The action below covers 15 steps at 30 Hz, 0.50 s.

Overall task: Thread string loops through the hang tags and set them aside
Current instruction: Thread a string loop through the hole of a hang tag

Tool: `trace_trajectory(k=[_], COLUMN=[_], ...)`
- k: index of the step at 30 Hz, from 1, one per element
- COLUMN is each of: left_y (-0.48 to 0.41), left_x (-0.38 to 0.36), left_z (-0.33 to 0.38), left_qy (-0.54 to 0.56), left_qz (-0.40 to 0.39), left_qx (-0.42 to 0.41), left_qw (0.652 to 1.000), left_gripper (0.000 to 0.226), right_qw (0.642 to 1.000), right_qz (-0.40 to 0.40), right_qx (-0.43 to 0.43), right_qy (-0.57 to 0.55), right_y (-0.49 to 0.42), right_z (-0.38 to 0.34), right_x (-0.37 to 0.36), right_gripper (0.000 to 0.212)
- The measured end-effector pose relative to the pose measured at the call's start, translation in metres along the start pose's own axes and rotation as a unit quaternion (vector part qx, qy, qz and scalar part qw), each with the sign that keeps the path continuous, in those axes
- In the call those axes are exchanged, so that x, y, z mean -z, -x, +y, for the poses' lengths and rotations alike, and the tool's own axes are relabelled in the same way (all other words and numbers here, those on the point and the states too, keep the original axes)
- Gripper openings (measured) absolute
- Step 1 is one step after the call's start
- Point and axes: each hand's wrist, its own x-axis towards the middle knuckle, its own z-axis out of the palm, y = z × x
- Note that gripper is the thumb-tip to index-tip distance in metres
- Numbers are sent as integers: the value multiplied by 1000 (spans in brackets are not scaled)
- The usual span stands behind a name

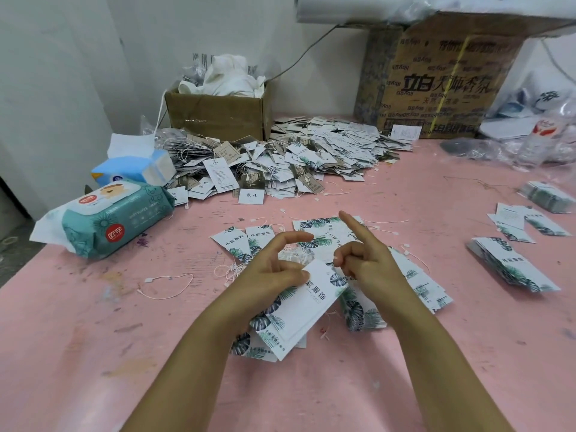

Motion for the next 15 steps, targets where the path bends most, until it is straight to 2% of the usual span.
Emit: trace_trajectory(k=[5, 9, 11, 15], left_y=[-3, -5, -6, -6], left_x=[0, -1, -1, -3], left_z=[-3, -5, -6, -8], left_qy=[17, -10, -26, -64], left_qz=[35, 68, 81, 90], left_qx=[-26, -21, -21, -43], left_qw=[999, 997, 996, 993], left_gripper=[41, 47, 48, 49], right_qw=[992, 980, 982, 984], right_qz=[15, 48, 76, 98], right_qx=[4, 45, 80, 146], right_qy=[125, 187, 154, 15], right_y=[-2, -1, 0, 3], right_z=[4, 2, 0, -7], right_x=[2, 4, 3, 1], right_gripper=[40, 35, 35, 36])
